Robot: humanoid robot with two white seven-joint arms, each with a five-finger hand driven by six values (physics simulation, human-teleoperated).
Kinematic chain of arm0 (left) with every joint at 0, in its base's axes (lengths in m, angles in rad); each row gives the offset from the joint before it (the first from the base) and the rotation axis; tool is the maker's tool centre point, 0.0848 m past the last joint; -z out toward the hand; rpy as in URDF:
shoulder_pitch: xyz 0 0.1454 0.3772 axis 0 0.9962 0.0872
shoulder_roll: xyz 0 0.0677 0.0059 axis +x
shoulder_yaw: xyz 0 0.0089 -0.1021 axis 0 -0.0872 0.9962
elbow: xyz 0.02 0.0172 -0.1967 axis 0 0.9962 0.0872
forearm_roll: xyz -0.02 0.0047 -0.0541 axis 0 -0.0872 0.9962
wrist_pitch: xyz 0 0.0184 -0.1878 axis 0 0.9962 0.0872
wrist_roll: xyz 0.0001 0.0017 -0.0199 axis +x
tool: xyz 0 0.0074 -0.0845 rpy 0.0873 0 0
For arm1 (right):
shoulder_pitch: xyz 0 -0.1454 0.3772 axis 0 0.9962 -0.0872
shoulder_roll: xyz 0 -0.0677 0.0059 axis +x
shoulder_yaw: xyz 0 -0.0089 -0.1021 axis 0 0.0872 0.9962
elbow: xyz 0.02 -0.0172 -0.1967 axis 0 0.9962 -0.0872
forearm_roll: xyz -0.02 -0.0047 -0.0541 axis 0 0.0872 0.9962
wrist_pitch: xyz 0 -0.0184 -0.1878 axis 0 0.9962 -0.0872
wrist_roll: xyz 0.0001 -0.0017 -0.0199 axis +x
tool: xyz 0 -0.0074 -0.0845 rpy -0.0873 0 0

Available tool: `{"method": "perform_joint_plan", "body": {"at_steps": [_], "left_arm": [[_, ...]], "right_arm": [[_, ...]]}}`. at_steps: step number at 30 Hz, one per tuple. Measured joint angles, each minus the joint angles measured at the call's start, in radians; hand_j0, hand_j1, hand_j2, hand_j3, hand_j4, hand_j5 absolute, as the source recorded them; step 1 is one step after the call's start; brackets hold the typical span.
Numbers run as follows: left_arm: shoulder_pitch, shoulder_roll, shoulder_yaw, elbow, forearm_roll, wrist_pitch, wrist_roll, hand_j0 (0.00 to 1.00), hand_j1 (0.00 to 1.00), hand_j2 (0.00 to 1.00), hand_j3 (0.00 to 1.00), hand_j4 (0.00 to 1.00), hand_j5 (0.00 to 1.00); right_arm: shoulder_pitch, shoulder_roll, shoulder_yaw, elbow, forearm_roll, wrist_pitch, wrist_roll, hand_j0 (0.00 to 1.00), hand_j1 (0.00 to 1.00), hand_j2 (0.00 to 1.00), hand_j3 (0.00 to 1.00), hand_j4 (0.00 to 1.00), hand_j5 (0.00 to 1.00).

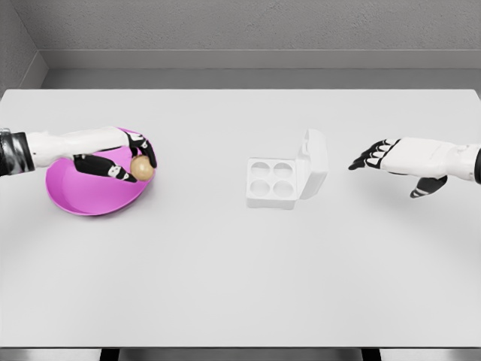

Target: Pack egg into the box and close the box lid

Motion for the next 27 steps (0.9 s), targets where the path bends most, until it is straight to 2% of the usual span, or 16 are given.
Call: {"method": "perform_joint_plan", "body": {"at_steps": [17,27], "left_arm": [[-0.02,-0.162,-0.001,0.006,0.071,0.008,0.0,0.37,0.37,0.37,0.37,0.37,0.37],[-0.043,-0.25,-0.011,0.006,0.152,0.08,0.0,0.33,0.33,0.33,0.33,0.33,0.33]], "right_arm": [[-0.005,-0.002,-0.001,0.007,0.0,0.001,0.0,1.0,1.0,1.0,1.0,1.0,1.0],[0.002,-0.001,-0.01,0.023,0.001,0.0,0.0,1.0,1.0,1.0,1.0,1.0,1.0]]}}
